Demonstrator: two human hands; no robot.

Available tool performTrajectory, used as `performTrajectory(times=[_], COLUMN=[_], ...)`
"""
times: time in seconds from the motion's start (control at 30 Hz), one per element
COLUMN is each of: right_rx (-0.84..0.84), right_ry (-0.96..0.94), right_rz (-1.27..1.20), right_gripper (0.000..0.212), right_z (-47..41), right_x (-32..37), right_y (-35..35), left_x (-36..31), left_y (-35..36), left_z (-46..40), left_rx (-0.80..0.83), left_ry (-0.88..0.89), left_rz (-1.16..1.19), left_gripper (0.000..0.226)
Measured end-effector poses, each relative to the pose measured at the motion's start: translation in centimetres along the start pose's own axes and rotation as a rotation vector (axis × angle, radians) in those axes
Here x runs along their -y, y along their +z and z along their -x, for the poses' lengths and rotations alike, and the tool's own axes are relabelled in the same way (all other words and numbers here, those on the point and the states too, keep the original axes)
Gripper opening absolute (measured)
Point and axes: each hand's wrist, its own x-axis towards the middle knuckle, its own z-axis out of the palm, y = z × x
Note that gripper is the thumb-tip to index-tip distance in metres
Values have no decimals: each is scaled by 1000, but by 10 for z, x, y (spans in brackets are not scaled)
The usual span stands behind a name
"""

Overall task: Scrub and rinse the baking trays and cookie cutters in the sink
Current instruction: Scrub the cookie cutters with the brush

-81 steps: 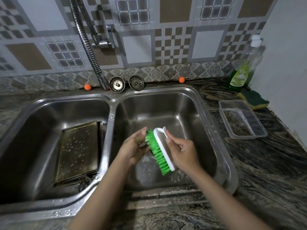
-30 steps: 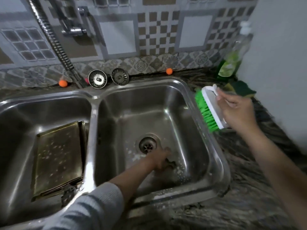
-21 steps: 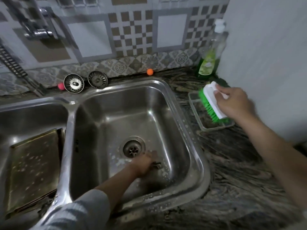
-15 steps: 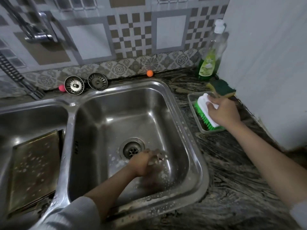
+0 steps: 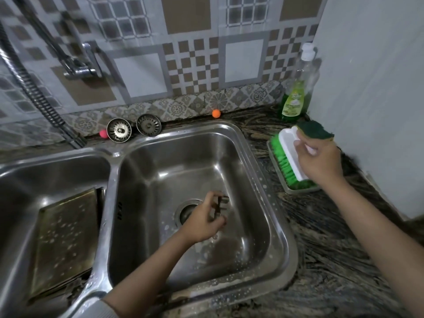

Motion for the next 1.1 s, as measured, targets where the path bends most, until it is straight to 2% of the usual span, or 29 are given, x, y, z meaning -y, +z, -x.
performTrajectory(times=[0.07, 0.17, 0.3, 0.37, 0.47, 0.6, 0.77, 0.9, 0.97, 1.1], right_rx=[11, 82, 187, 202, 224, 255, 382, 247, 189, 154], right_ry=[-21, -33, -76, -111, -119, -115, -142, -110, -69, -109], right_rz=[-188, -266, -280, -302, -361, -384, -302, -361, -354, -388], right_gripper=[32, 30, 30, 30, 32, 32, 31, 31, 30, 30], right_z=[16, 44, 73, 84, 93, 104, 117, 94, 85, 96], right_x=[17, 35, 48, 52, 57, 61, 53, 59, 65, 72], right_y=[1, 13, 43, 54, 64, 70, 65, 62, 70, 85], left_x=[-14, -32, -53, -61, -61, -62, -62, -62, -67, -73], left_y=[0, 2, 5, 4, -1, -11, -34, -27, -17, -18], left_z=[2, 3, 9, 14, 20, 24, 25, 35, 36, 33], left_rx=[-40, -93, -38, -66, -165, -285, -431, -359, -287, -354], left_ry=[-72, -155, -155, -144, -156, -116, -122, -155, -113, -36], left_rz=[251, 551, 813, 882, 966, 993, 1037, 935, 911, 1014], left_gripper=[42, 39, 47, 37, 22, 22, 25, 23, 22, 22])
